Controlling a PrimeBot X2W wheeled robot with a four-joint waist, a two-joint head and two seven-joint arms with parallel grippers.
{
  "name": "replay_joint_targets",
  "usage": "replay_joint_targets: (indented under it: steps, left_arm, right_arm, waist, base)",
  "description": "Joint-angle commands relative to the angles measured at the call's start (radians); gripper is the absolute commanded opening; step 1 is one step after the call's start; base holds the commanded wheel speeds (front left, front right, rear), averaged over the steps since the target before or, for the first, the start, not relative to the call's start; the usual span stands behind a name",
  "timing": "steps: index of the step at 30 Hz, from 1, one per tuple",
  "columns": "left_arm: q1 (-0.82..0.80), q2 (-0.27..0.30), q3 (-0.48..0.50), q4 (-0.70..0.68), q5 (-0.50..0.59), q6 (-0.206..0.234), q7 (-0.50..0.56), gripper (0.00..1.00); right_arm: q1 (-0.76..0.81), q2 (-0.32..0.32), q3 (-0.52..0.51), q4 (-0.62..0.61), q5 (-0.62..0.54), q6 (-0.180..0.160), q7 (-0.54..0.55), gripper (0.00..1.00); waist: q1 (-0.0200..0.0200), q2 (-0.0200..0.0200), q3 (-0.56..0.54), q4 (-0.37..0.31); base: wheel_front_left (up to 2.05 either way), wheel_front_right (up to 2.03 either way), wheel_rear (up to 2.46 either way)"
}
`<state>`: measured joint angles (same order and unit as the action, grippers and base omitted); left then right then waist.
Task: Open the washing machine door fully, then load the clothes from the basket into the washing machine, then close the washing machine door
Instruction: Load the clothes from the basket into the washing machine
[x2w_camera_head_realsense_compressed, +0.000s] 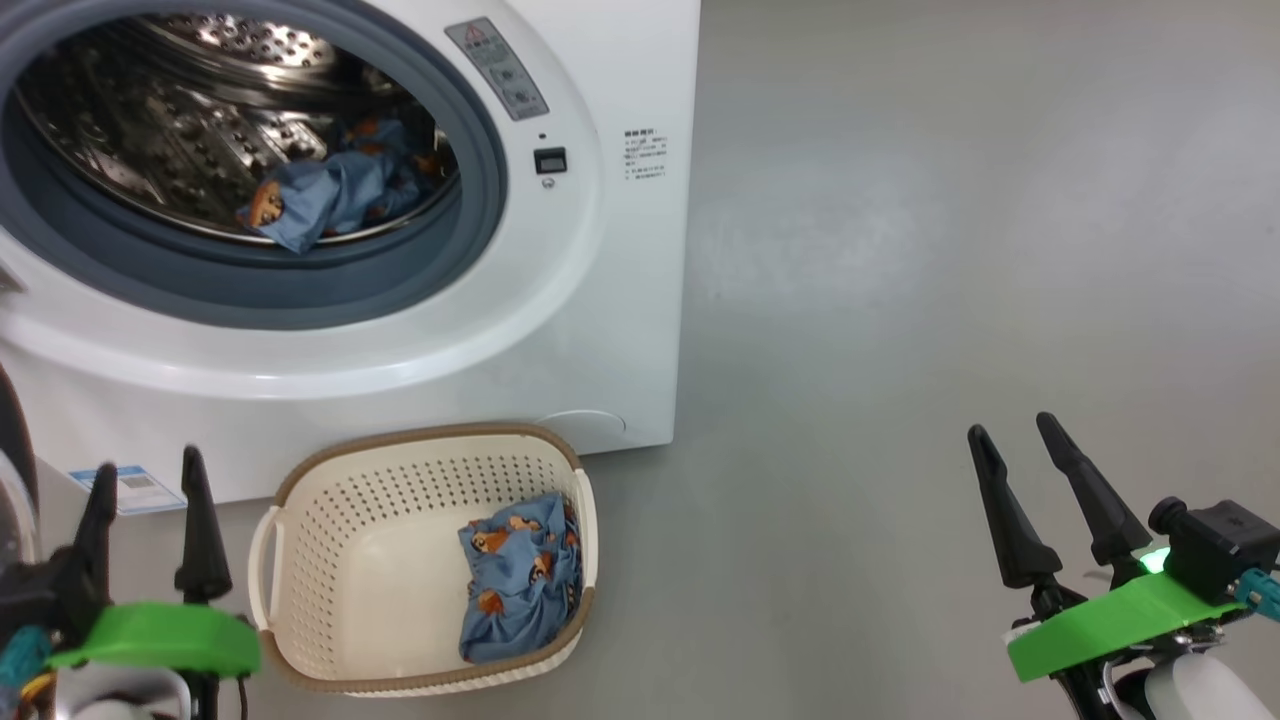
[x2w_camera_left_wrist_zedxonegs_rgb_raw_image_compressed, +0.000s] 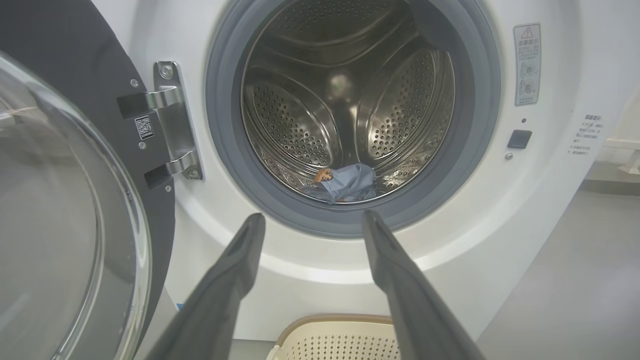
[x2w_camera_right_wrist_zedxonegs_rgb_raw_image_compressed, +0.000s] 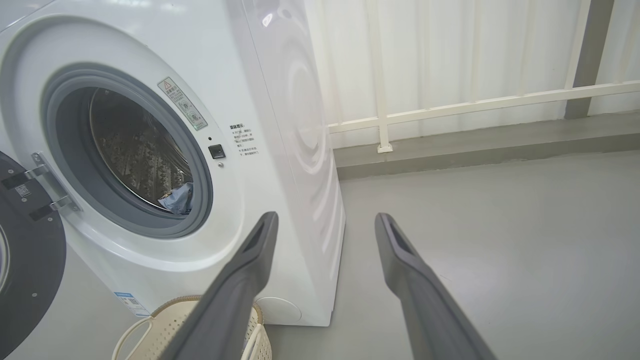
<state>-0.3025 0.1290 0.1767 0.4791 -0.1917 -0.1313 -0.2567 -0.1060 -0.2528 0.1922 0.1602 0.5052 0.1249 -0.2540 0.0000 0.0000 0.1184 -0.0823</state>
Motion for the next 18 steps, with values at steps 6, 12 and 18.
replay_joint_targets:
  steps: [6, 12, 18]
  left_arm:
    - [0.090, 0.005, 0.044, -0.081, 0.009, 0.001, -0.005, 1.00]
    - [0.168, -0.008, 0.046, -0.129, 0.011, 0.001, -0.005, 1.00]
    - [0.225, -0.032, 0.065, -0.189, 0.021, 0.001, -0.005, 1.00]
  right_arm:
    - [0.032, -0.026, 0.010, -0.026, 0.013, 0.006, -0.008, 1.00]
    - [0.064, -0.031, 0.001, -0.030, 0.013, 0.006, -0.008, 1.00]
    - [0.077, -0.032, -0.007, -0.035, 0.013, 0.006, -0.008, 1.00]
  waist:
    - [0.0000, 0.0000, -0.050, 0.020]
    - [0.0000, 0.0000, -0.072, 0.032]
    - [0.0000, 0.0000, -0.072, 0.038]
  base:
    - [0.00, 0.00, 0.00]
    - [0.00, 0.00, 0.00]
    - [0.00, 0.00, 0.00]
